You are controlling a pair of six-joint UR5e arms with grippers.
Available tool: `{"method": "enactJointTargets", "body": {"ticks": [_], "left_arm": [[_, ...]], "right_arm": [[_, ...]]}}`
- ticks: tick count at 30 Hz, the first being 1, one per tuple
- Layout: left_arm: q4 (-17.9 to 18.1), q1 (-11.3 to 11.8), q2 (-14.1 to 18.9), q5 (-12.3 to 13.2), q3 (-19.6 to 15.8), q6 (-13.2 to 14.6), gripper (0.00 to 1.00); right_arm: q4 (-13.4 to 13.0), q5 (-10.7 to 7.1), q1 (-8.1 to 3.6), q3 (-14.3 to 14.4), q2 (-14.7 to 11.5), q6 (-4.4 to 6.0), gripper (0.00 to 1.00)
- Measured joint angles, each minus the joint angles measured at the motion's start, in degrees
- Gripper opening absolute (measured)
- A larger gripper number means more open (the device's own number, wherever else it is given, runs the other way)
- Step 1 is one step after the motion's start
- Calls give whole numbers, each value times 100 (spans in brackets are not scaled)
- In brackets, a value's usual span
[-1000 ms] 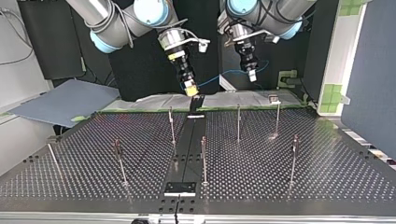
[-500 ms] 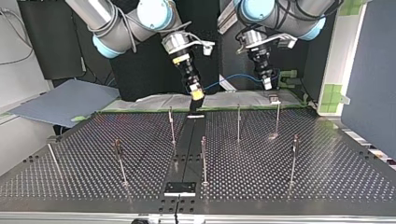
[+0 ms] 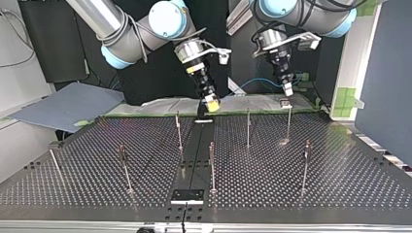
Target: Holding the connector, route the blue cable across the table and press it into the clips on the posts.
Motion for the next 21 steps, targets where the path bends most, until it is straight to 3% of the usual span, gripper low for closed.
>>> {"method": "enactJointTargets", "body": {"ticks": [14,21], "left_arm": [[-191,329,640,277,480,119,0],[-173,493,597,358,539,143,0]], "right_arm": [[532,-3,181,-694,395,61,0],[826,-8,233,-1067,443,100,0]]}}
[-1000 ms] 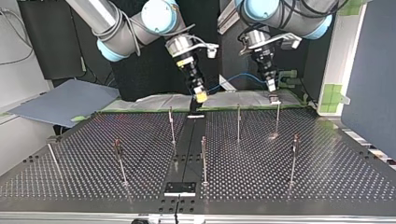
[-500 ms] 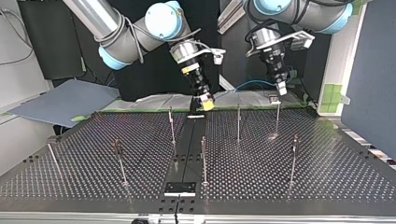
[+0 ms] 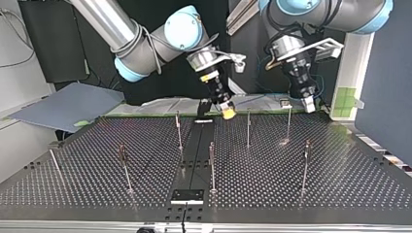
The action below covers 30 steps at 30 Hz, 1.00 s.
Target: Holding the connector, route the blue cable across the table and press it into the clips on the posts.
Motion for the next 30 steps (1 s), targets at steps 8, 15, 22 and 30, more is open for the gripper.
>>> {"method": "enactJointTargets", "body": {"ticks": [8,15,22,30], "left_arm": [[201,198,-323,274,62,-30,0],[241,349,-408,422,307,-65,0],[171,598,-433,540,423,-66,0],[291,977,-509,918,435,-118,0]], "right_arm": [[233,-8,2,-372,55,10,0],[387,-14,-25,-679,218,16,0],[450,-17,-52,-1012,428,21,0],[558,-20,-44,-1422,585,22,0]]}}
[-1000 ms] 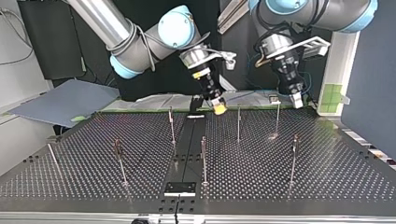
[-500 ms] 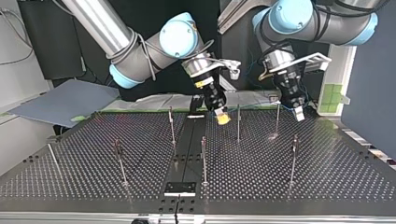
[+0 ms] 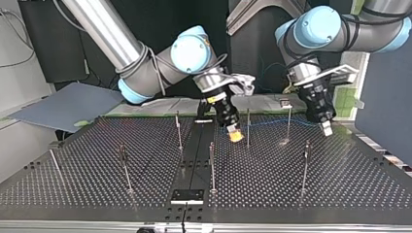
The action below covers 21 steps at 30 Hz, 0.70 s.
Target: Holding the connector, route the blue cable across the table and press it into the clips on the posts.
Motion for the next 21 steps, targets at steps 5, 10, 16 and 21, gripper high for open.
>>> {"method": "enactJointTargets", "body": {"ticks": [5,10,16,21], "left_arm": [[45,100,-151,219,83,-21,0],[109,166,-236,315,189,-125,0],[98,276,-437,328,305,-171,0],[157,362,-521,343,315,-192,0]], "right_arm": [[119,-12,0,-267,160,0,0],[142,-15,-10,-536,228,0,0],[274,-16,14,-845,412,0,0],[363,-15,43,-1104,594,-1,0]]}}
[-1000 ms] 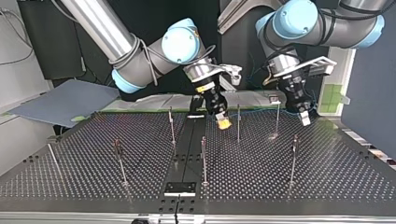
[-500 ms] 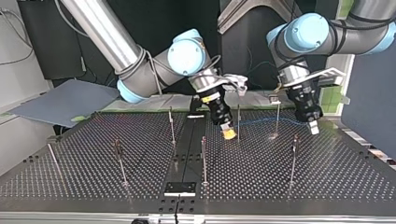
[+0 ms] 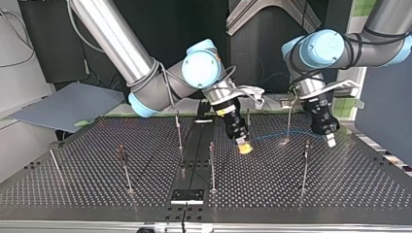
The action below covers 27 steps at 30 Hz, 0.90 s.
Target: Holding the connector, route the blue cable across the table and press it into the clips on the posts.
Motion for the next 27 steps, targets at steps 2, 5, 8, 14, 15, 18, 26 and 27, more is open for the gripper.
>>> {"method": "enactJointTargets", "body": {"ticks": [2,5,8,14,15,18,26,27], "left_arm": [[52,39,-22,46,8,-21,0],[97,99,-109,154,56,-40,0],[131,140,-217,245,99,-54,0],[196,239,-274,379,183,-141,0],[200,259,-277,397,201,-155,0],[196,315,-318,477,273,-179,0],[215,399,-661,680,475,-238,0],[222,410,-703,703,500,-252,0]], "right_arm": [[9,3,7,-123,57,0,0],[14,7,10,-285,117,0,0],[24,11,8,-447,154,-1,0],[38,23,-33,-751,189,-13,0],[39,24,-38,-791,195,-17,0],[41,30,-49,-944,220,-30,0],[49,80,-63,-1038,269,-93,0],[53,100,-63,-1038,273,-102,0]]}}
